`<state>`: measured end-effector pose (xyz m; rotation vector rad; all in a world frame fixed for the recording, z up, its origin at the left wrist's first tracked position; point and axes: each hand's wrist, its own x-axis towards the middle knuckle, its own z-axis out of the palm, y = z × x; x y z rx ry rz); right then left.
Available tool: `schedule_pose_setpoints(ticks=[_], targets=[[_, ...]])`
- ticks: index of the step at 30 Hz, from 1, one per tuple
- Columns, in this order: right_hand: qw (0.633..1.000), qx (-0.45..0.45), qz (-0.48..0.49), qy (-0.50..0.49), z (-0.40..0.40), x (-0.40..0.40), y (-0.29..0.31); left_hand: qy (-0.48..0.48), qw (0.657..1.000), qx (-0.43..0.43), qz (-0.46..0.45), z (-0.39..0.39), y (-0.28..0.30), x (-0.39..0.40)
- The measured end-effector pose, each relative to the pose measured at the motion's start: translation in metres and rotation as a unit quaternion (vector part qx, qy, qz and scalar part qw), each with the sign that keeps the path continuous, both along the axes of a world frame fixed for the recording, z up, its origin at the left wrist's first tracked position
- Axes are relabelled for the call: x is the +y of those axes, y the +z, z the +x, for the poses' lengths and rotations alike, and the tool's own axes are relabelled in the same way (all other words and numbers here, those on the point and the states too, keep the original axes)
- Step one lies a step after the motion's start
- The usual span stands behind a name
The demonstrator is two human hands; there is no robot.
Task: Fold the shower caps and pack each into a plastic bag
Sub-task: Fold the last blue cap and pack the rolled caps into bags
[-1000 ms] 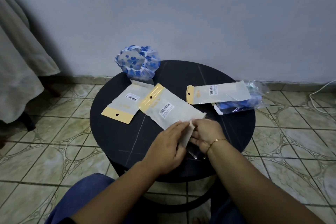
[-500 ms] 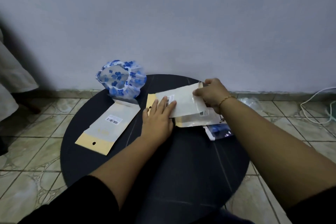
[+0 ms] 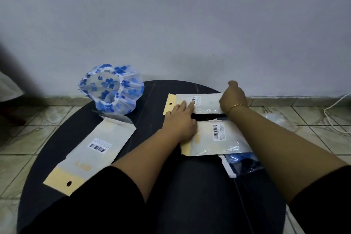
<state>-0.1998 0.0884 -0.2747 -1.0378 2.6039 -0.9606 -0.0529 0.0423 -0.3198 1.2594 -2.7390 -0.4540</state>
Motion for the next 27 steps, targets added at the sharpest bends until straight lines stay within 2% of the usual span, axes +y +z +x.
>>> schedule_pose_setpoints(ticks=[5, 13, 15, 17, 19, 20, 22, 24, 25, 27], targets=[[0.996, 0.078, 0.032, -0.001, 0.018, -0.022, -0.005, 0.023, 0.999, 0.01, -0.033, 0.014, 0.021, -0.012], [0.989, -0.095, -0.041, 0.105, 0.099, -0.085, 0.013, 0.117, 0.976, 0.011, -0.186, 0.064, 0.076, -0.058], [0.976, -0.171, -0.074, 0.115, 0.117, -0.098, 0.018, 0.159, 0.967, 0.057, -0.192, 0.087, 0.089, -0.075], [0.959, -0.236, -0.096, 0.121, 0.134, -0.113, 0.02, 0.212, 0.946, 0.138, -0.205, 0.114, 0.098, -0.094], [0.944, -0.287, -0.105, 0.123, 0.147, -0.124, 0.02, 0.293, 0.902, 0.238, -0.211, 0.141, 0.101, -0.111], [0.935, -0.316, -0.103, 0.12, 0.152, -0.128, 0.019, 0.347, 0.869, 0.29, -0.201, 0.154, 0.099, -0.123], [0.916, -0.374, -0.091, 0.113, 0.161, -0.135, 0.013, 0.462, 0.79, 0.385, -0.12, 0.18, 0.089, -0.148], [0.902, -0.41, -0.084, 0.109, 0.164, -0.139, 0.006, 0.507, 0.712, 0.483, 0.058, 0.202, 0.074, -0.167], [0.897, -0.42, -0.081, 0.109, 0.167, -0.143, 0.002, 0.5, 0.685, 0.505, 0.158, 0.21, 0.064, -0.173], [0.889, -0.439, -0.083, 0.104, 0.17, -0.15, -0.005, 0.472, 0.658, 0.491, 0.322, 0.219, 0.045, -0.175]])
